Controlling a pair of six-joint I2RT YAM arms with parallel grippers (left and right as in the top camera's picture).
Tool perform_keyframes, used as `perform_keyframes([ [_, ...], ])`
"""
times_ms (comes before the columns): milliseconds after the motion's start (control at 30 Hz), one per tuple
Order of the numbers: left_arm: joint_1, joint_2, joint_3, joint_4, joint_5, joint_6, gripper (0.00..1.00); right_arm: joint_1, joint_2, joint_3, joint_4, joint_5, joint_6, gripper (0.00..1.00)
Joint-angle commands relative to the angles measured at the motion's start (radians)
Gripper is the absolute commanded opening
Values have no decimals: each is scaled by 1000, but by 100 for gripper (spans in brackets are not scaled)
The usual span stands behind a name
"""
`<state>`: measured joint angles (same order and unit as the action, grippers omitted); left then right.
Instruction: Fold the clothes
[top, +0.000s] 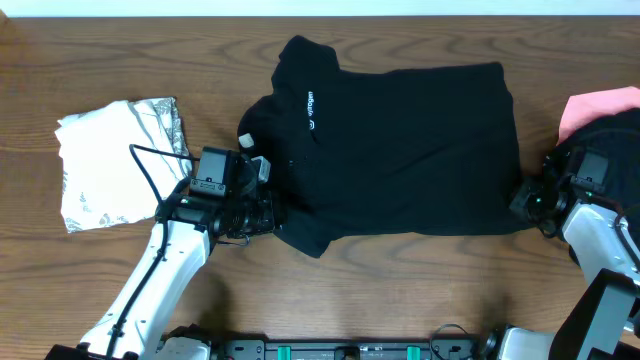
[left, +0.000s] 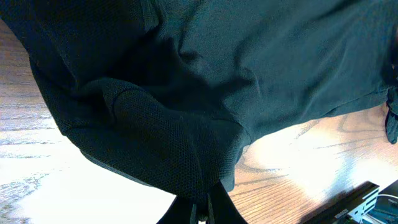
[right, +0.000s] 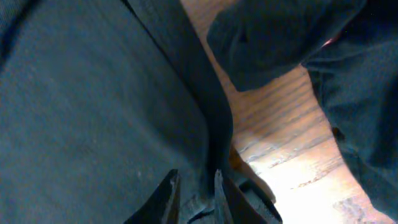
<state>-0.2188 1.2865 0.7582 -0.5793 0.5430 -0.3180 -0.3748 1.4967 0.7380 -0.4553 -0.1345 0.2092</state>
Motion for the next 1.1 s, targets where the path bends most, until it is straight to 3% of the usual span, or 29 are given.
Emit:
perform_keyframes([
  [0, 5, -7, 24, -2, -5, -2, 6, -4, -15, 19, -13, -4, 4, 18],
  [833, 5, -7, 24, -2, -5, -2, 6, -4, -5, -1, -8, 8, 3, 17],
  [933, 5, -7, 24, -2, -5, -2, 6, -4, -5, -1, -9, 15, 3, 10],
  [967, 5, -7, 24, -2, -5, -2, 6, -4, -5, -1, -9, 15, 3, 2],
  [1067, 5, -7, 24, -2, -5, -2, 6, -4, -5, -2, -10, 15, 4, 1],
])
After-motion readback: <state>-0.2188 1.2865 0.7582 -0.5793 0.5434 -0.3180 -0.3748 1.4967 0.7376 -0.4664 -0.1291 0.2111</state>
